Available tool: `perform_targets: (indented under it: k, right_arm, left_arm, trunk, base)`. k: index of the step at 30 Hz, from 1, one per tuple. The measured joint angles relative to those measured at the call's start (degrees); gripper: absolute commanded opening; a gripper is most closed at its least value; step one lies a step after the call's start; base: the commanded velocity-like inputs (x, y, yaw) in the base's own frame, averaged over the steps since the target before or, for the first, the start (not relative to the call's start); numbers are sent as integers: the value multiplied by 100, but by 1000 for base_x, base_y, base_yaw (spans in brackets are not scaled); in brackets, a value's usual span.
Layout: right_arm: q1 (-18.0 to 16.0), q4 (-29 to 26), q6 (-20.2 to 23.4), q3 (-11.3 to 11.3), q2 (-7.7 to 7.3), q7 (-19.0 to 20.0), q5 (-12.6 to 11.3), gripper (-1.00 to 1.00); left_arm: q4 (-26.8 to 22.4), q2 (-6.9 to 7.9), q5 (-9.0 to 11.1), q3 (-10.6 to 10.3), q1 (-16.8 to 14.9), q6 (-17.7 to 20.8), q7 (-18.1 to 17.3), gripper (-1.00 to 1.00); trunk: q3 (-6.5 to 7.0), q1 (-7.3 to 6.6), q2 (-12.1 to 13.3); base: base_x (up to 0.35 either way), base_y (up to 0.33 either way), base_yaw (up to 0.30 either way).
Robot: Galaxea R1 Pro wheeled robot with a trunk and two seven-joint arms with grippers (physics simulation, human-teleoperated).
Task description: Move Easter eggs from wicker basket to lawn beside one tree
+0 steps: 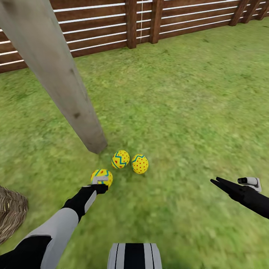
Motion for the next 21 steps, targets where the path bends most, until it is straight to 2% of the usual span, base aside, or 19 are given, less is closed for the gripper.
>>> perform_targets:
  k: [3, 21]
  right_arm:
    - [0, 0, 0, 0, 0, 0, 0, 100]
    - [0, 0, 0, 1, 0, 0, -3, 100]
  left_arm:
    - [0, 0, 0, 0, 0, 0, 3, 100]
    - [28, 8, 0, 0, -2, 63, -5, 100]
  trunk:
    - [0, 0, 0]
    - [398, -47, 24]
  base:
    - [0, 0, 0]
    - [0, 0, 0]
